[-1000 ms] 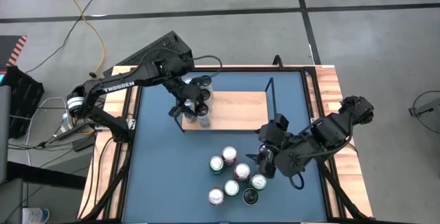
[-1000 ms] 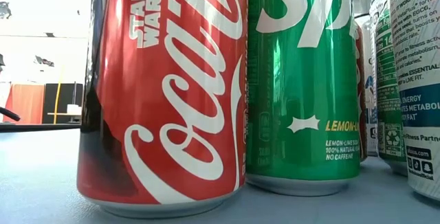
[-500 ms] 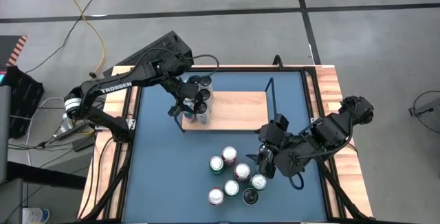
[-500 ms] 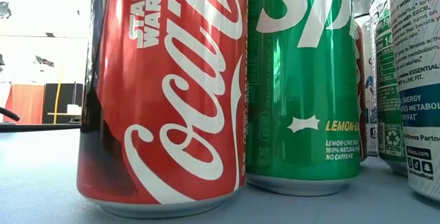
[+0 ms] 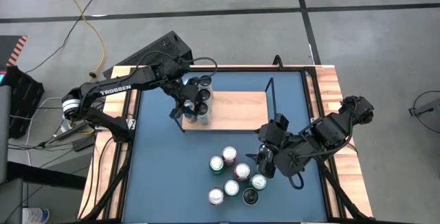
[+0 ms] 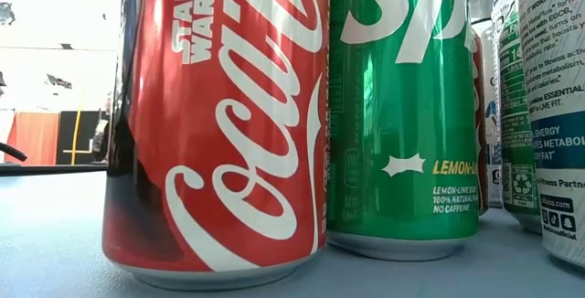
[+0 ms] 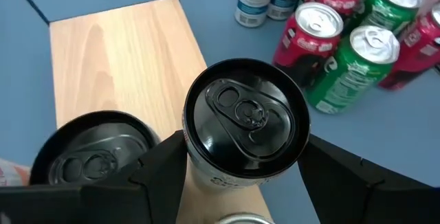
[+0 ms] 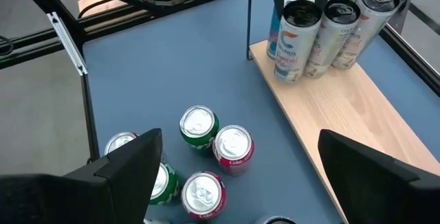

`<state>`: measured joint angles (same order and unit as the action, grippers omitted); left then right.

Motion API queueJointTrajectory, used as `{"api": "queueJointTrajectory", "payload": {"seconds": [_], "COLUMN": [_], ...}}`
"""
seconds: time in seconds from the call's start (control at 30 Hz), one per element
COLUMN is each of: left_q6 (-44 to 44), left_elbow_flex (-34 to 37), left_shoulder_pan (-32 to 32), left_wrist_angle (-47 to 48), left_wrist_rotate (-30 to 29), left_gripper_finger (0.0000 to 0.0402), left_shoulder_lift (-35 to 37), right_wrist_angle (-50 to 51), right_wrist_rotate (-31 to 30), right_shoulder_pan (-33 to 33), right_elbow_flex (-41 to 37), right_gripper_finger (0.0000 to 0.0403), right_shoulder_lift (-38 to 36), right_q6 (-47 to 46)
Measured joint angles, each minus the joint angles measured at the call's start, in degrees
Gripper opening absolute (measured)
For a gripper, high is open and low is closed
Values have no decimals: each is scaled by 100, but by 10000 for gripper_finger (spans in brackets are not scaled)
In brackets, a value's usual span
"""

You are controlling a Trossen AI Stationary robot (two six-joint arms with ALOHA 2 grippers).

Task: Place canned beverage on shelf
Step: Put the white and orange soda can on the shelf aligned with the other white and orange soda cans

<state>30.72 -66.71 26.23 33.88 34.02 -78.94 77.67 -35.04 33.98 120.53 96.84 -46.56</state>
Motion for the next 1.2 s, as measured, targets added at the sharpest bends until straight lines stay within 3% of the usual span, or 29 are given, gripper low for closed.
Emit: {"api": "queueJointTrajectory", "payload": {"seconds": [0.57,1.2], "left_q6": [-304,-659], "left_elbow_flex": [139,135], "left_shoulder_pan": [-105,-115], "left_wrist_angle": [-165,-113], "left_wrist_rotate": [-181,-305], "left_gripper_finger": [239,299], "left_shoulder_lift": [1,3], "right_wrist_angle": [4,-16], "right_wrist_rotate": [23,63], "right_shoulder_pan": [0,0], "right_elbow_flex": [0,0], "right_gripper_finger": [372,372], "right_shoulder_lift": [0,-2], "right_q6": [47,43]}}
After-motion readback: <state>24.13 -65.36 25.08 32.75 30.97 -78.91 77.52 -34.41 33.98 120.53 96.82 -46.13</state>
